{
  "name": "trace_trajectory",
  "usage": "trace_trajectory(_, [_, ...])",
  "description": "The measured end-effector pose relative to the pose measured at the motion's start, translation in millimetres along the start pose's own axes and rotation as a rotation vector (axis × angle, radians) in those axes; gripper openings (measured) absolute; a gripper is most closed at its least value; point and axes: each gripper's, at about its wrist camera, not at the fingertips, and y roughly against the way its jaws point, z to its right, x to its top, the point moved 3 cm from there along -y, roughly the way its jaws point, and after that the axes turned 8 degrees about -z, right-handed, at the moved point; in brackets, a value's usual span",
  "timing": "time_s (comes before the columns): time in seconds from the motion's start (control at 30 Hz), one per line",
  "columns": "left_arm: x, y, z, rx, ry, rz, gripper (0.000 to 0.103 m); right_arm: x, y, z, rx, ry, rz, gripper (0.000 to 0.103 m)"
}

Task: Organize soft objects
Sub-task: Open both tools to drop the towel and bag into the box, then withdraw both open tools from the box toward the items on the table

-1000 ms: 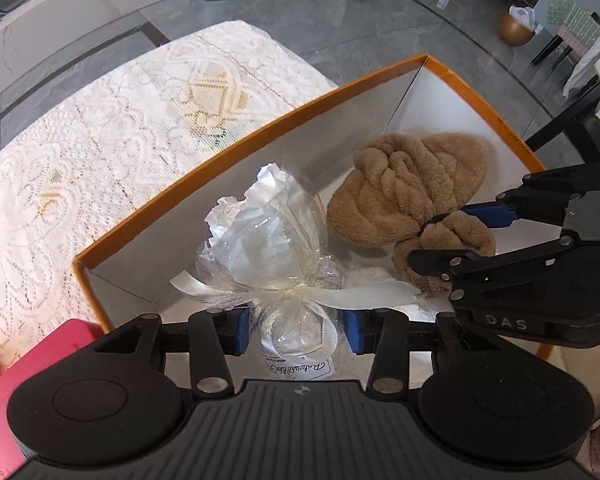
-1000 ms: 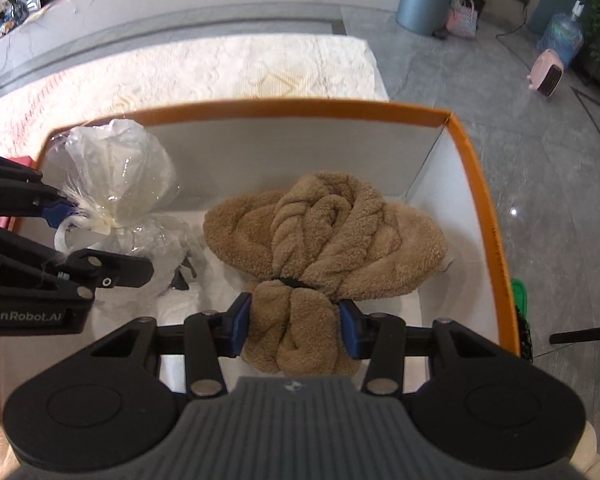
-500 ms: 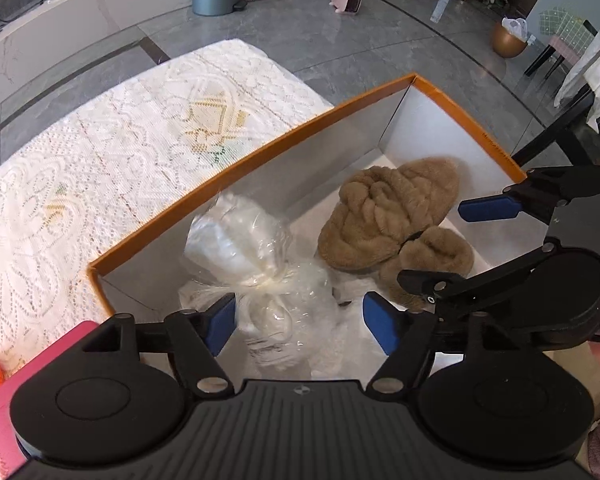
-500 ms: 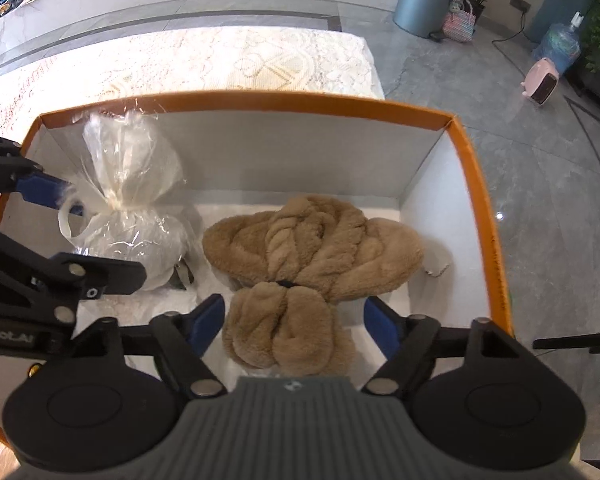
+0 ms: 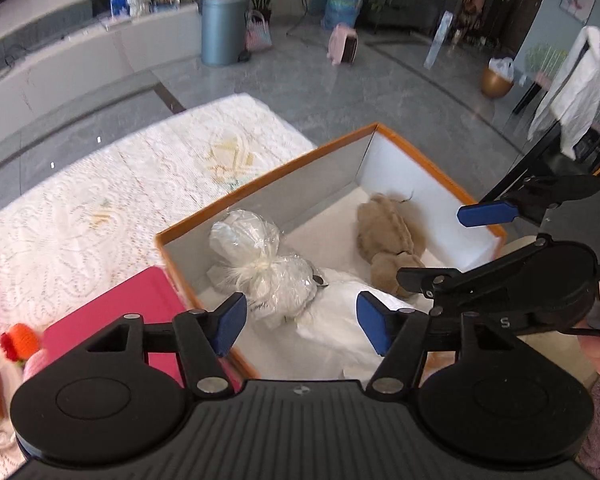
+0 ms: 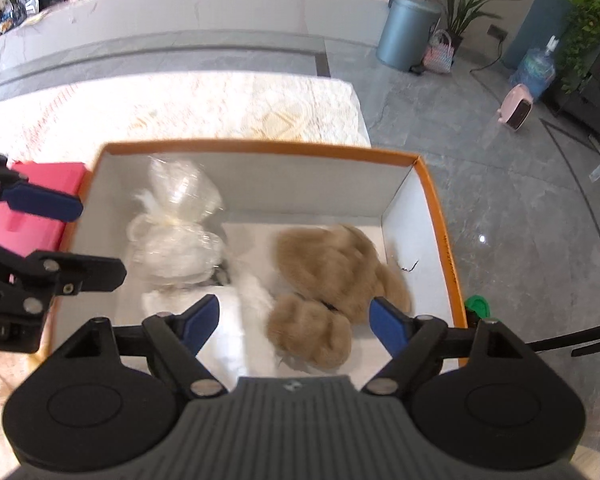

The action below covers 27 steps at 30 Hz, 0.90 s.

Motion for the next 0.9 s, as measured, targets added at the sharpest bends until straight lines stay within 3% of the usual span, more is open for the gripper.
trace_trajectory(0.27, [-63.6,66.8,-7.5,0.045,0.033,0.186,0.074,-35.0,54.8,-47.6,0.041,-0.021,0.160,0.081])
trace_trajectory(0.47, [-121.1,106.3,-35.7,0.090,0.182,0.283,0.073,-67.8,77.5,-96.2,0.130,-0.058,0.261,0.081])
trace_trajectory(0.73, [-194.5,128.3,-81.3,0.226,0.367,0.309,0.070,-107.2,85.1,-168.2,0.198,-0.048,0.342,0.081])
trace_trajectory(0.9, [-229.3,119.8,-93.1,0.267,0.426,0.278,0.066,-127.3,72.1,-204.7,0.178,-0.017,0.335,0.081])
